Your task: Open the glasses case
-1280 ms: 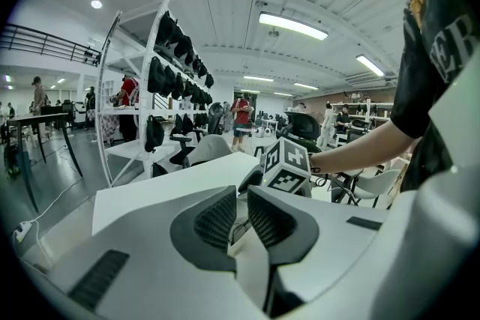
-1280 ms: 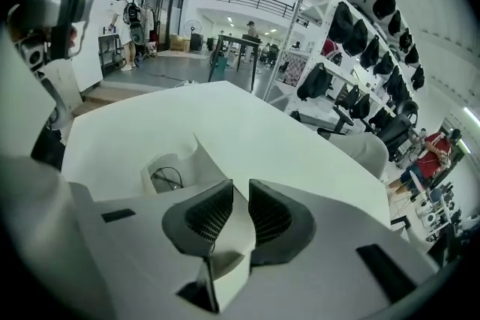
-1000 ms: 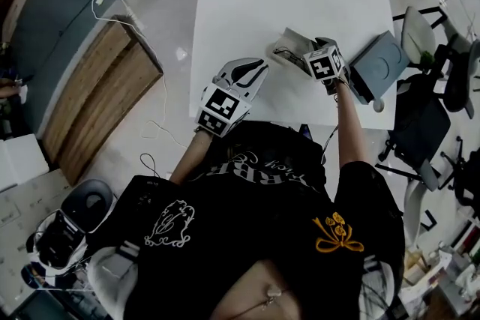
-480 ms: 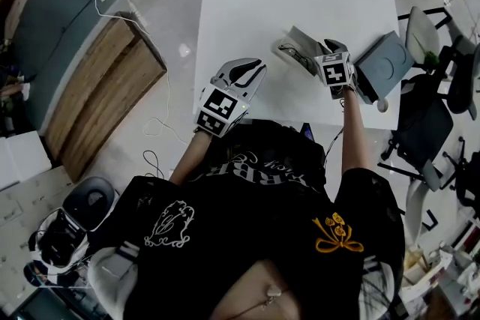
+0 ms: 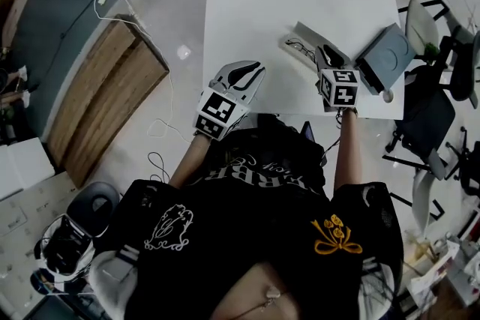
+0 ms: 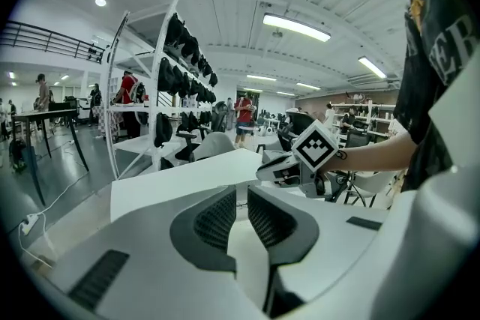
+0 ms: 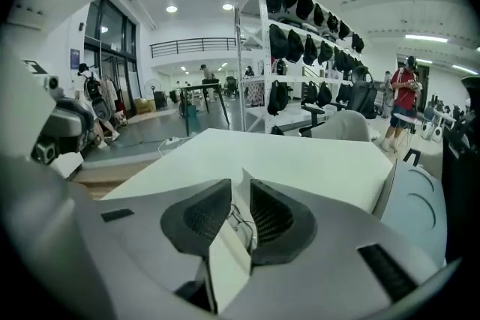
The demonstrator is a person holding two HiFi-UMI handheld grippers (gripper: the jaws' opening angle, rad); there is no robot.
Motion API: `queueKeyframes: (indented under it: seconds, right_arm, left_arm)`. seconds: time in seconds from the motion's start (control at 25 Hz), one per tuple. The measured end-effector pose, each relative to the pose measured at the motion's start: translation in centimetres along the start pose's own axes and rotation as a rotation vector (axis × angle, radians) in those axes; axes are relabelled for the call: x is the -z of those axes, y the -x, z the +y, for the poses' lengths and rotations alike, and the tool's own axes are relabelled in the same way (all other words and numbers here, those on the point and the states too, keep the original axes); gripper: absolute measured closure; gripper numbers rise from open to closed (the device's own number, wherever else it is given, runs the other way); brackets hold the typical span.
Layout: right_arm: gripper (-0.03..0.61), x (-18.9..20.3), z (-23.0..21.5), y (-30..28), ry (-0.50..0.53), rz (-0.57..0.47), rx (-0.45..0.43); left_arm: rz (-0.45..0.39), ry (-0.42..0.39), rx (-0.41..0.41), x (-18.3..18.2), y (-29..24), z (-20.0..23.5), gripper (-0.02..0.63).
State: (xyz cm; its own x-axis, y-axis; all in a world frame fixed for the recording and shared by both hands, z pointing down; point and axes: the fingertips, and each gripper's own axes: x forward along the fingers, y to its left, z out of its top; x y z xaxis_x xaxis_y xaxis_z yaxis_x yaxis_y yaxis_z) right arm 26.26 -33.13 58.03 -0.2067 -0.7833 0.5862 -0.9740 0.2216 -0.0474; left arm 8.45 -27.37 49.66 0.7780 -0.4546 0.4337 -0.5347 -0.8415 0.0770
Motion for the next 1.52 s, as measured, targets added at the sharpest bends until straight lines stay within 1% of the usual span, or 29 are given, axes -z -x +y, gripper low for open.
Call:
queueKeyframes:
  seconds: [0.28,0.48,0.76,0.92,1.04,1.16,1.36,1.52]
  right_arm:
    - [0.486,-0.3,7.7,5.0,-0.047,-0.086,-0.026]
    - [0.489,0.0,13.8,8.3,-0.077,-0.133,-0.035]
    - [0.491,1.7,22.4,12.4,-0.095,-0.166,-0.047]
    - [0.512,2.2,26.6,14.7,-0.117,-0.197,-0.030]
    - [0.515,2.7,29.6,16.4,-0.120,-0.204,-0.038]
    - [0.515,2.9,31.4,17.9,-0.105,-0.208,-0.042]
    - [0.523,2.8,33.2,19.2,-0.095,-0.222,-0.053]
    - [0.563,2.7,33.3,20.1,-0.125,-0.245,-0.050]
  left_arm:
    - [-0.033,0.003,0.003,1.2,5.3,-0.4,0.568]
    - [-0.051,-0.004,0.019,3.0,9.7,-1.5,0.568]
    - [-0.074,-0.009,0.038,6.1,16.8,-2.9,0.568]
    - [-0.080,-0.005,0.049,8.1,20.3,-3.1,0.568]
    - [-0.091,-0.004,0.056,8.9,22.5,-3.3,0.568]
    - [-0.115,-0.004,0.059,8.9,23.8,-3.6,0.568]
    - [-0.144,-0.001,0.045,8.7,25.4,-4.1,0.568]
    - [-0.152,0.005,0.028,8.7,26.1,-4.7,0.568]
